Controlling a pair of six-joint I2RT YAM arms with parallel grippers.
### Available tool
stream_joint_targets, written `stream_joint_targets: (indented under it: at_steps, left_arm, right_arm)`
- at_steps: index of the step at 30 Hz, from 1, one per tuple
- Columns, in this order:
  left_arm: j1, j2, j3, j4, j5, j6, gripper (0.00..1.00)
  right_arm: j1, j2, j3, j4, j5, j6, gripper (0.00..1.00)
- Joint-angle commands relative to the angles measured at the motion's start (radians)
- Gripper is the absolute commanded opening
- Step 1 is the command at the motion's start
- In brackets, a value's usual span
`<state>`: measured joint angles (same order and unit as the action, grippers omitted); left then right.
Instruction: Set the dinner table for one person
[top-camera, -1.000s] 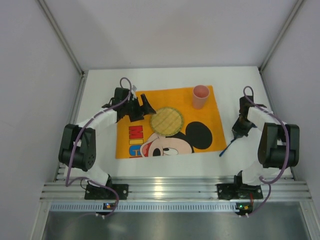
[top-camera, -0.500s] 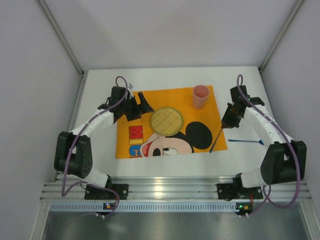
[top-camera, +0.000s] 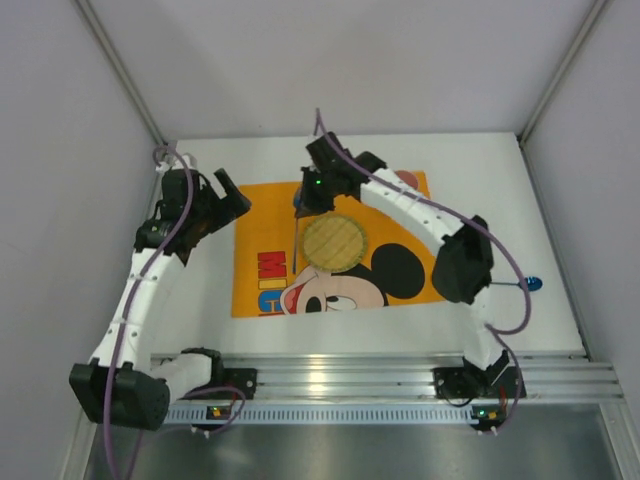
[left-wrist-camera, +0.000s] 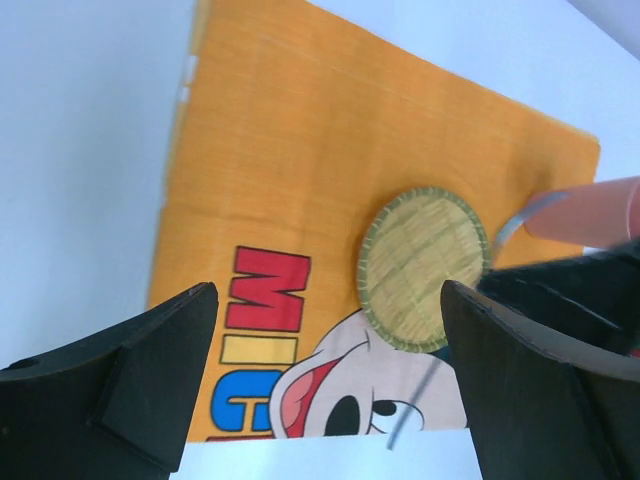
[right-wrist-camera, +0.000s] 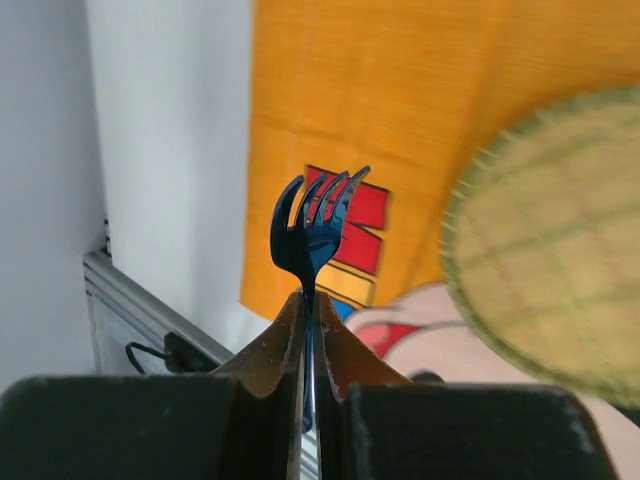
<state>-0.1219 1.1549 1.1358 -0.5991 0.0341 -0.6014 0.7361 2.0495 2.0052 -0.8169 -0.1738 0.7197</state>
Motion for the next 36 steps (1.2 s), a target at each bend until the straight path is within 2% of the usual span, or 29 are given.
stream_joint_targets:
  at_steps: [1, 5, 12, 13, 14, 16, 17, 19, 20, 22, 23, 24, 25, 26, 27, 28, 29, 30, 31, 32, 33, 34, 35, 36]
  left_arm:
    - [0.014, -0.125, -0.010, -0.152, -0.144, 0.018, 0.98]
    - [0.016, -0.228, -0.056, -0.212, -0.165, 0.020, 0.98]
    - [0.018, -0.291, -0.048, -0.301, -0.192, 0.055, 0.98]
    - [0.018, -0.297, -0.048, -0.307, -0.191, 0.057, 0.98]
    - [0.018, -0.300, -0.047, -0.307, -0.189, 0.057, 0.98]
    - [0.018, -0.297, -0.050, -0.306, -0.178, 0.055, 0.98]
    - [0.018, -0.294, -0.051, -0.298, -0.165, 0.054, 0.98]
    - [0.018, -0.279, -0.057, -0.283, -0.151, 0.049, 0.98]
    - [0.018, -0.273, -0.059, -0.262, -0.133, 0.048, 0.98]
    - [0.018, -0.251, -0.070, -0.234, -0.111, 0.045, 0.98]
    - [0.018, -0.247, -0.076, -0.220, -0.100, 0.043, 0.98]
    - [0.018, -0.239, -0.085, -0.182, -0.071, 0.042, 0.98]
    - [0.018, -0.235, -0.105, -0.160, -0.056, 0.043, 0.98]
    - [0.016, -0.231, -0.117, -0.139, -0.043, 0.043, 0.98]
    - [0.016, -0.227, -0.131, -0.099, -0.005, 0.042, 0.98]
    - [0.016, -0.224, -0.158, -0.073, 0.007, 0.043, 0.98]
    - [0.016, -0.219, -0.172, -0.052, 0.027, 0.045, 0.98]
    - [0.015, -0.202, -0.183, -0.035, 0.039, 0.046, 0.98]
    - [0.015, -0.192, -0.200, -0.003, 0.068, 0.045, 0.98]
    - [0.015, -0.181, -0.208, 0.010, 0.079, 0.043, 0.98]
    - [0.013, -0.160, -0.214, 0.025, 0.090, 0.035, 0.98]
    - [0.011, -0.149, -0.226, 0.054, 0.113, 0.032, 0.98]
    - [0.008, -0.140, -0.232, 0.073, 0.121, 0.031, 0.98]
    - [0.004, -0.120, -0.235, 0.087, 0.128, 0.023, 0.98]
  right_arm:
    - [0.083, 0.190, 0.194, -0.005, -0.073, 0.044, 0.00]
    - [0.121, 0.394, 0.355, 0.031, -0.130, 0.107, 0.00]
    - [0.131, 0.471, 0.322, 0.085, -0.096, 0.101, 0.00]
    - [0.131, 0.472, 0.319, 0.111, -0.098, 0.096, 0.04]
    - [0.131, 0.474, 0.319, 0.125, -0.104, 0.086, 0.20]
    - [0.129, 0.463, 0.320, 0.174, -0.122, 0.083, 0.38]
    - [0.125, 0.440, 0.320, 0.182, -0.141, 0.080, 0.50]
    - [0.108, 0.391, 0.305, 0.183, -0.150, 0.078, 0.51]
    - [0.095, 0.298, 0.276, 0.185, -0.141, 0.067, 0.52]
    - [0.062, 0.160, 0.085, 0.209, -0.104, 0.057, 0.51]
    - [0.010, -0.002, -0.009, 0.226, -0.064, 0.049, 0.51]
    - [-0.029, -0.087, -0.207, 0.238, -0.053, 0.049, 0.50]
    - [-0.073, -0.173, -0.314, 0.274, -0.047, 0.053, 0.50]
    - [-0.174, -0.342, -0.418, 0.281, -0.033, 0.053, 0.49]
    - [-0.231, -0.426, -0.604, 0.283, -0.020, 0.052, 0.49]
    - [-0.294, -0.505, -0.691, 0.269, -0.007, 0.044, 0.49]
    - [-0.431, -0.581, -0.767, 0.243, 0.016, 0.031, 0.49]
    - [-0.505, -0.704, -0.881, 0.205, 0.034, 0.026, 0.49]
    - [-0.582, -0.756, -0.920, 0.117, 0.051, 0.017, 0.49]
    - [-0.722, -0.797, -0.954, 0.075, 0.087, -0.011, 0.49]
    - [-0.791, -0.854, -0.989, 0.029, 0.118, -0.025, 0.49]
    - [-0.828, -0.862, -0.985, -0.081, 0.169, -0.029, 0.51]
    - [-0.857, -0.859, -0.981, -0.126, 0.300, -0.016, 0.54]
    - [-0.875, -0.862, -0.991, -0.152, 0.322, -0.005, 0.54]
